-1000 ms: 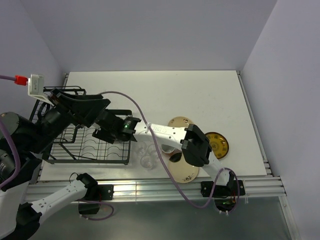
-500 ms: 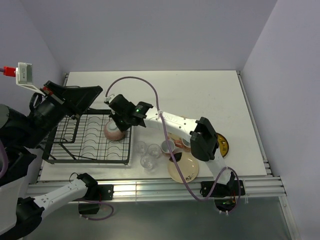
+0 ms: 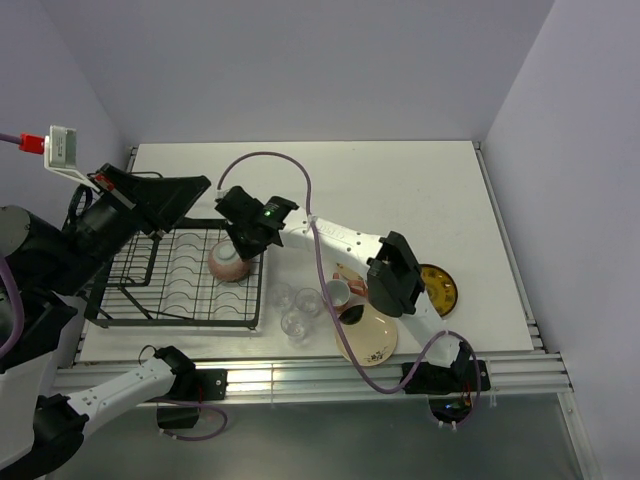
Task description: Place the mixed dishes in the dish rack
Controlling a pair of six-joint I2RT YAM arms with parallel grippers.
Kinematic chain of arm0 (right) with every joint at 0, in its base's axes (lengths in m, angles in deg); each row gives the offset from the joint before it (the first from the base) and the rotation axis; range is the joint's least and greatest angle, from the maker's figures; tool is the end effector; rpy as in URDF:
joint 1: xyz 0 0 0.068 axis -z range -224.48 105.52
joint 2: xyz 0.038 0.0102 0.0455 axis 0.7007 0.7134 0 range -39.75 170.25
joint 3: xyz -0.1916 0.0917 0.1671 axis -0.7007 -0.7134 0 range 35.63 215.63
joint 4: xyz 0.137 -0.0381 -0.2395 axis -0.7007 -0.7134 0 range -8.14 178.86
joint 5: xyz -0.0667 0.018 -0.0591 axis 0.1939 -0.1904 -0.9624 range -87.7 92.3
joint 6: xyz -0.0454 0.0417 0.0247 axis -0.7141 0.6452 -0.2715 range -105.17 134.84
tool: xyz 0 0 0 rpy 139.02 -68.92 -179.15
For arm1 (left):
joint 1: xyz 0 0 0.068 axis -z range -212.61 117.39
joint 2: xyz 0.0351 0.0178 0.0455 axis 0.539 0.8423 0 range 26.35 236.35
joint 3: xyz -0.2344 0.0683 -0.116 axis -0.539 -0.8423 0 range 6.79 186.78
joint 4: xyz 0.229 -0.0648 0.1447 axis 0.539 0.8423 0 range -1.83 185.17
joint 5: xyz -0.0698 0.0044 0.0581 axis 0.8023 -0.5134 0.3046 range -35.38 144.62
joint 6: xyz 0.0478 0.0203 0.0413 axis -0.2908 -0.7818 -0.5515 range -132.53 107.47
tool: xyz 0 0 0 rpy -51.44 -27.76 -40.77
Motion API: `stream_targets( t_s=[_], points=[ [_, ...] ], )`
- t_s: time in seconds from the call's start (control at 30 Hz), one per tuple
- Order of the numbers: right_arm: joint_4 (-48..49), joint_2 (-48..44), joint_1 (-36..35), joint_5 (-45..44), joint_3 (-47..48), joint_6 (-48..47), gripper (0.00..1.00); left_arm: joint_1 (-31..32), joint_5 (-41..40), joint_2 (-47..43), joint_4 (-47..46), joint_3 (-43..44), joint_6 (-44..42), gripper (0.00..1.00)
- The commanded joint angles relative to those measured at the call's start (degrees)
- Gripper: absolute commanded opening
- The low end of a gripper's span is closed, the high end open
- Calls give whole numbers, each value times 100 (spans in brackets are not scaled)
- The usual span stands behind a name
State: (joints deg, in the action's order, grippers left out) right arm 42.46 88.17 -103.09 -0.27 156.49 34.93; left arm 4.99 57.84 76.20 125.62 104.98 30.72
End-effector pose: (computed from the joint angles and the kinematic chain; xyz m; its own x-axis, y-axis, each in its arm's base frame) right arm 0.2752 0.4465 0.2452 -0.6812 -0.4573 -0.5716 -0.6440 0.7457 0.1709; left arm 0.0819 -0.0667 0.5738 -0.3383 -0.6028 -0.7226 0.5784 0.4725 -0.6650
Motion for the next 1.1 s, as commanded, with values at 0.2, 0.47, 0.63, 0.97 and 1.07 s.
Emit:
stream_targets(
  t_s=[0.2, 0.47, 0.63, 0.97, 1.07],
  points=[
    [-151, 154, -1, -481, 96, 152, 0, 10, 91, -28, -142, -186, 97, 0],
    [-353, 901, -1, -420, 957, 144, 0, 10, 47, -1, -80, -46, 88, 0],
    [-134, 1445, -89, 184, 1535, 21, 0, 10, -58, 8, 139, 86, 88, 0],
    [2204, 1570, -256, 1847, 2039, 118, 0, 10, 20, 245, 315, 297, 141, 0],
    [2888, 973, -230, 1751, 1083, 38, 0, 10, 99, 315, 149, 253, 175, 0]
  ],
)
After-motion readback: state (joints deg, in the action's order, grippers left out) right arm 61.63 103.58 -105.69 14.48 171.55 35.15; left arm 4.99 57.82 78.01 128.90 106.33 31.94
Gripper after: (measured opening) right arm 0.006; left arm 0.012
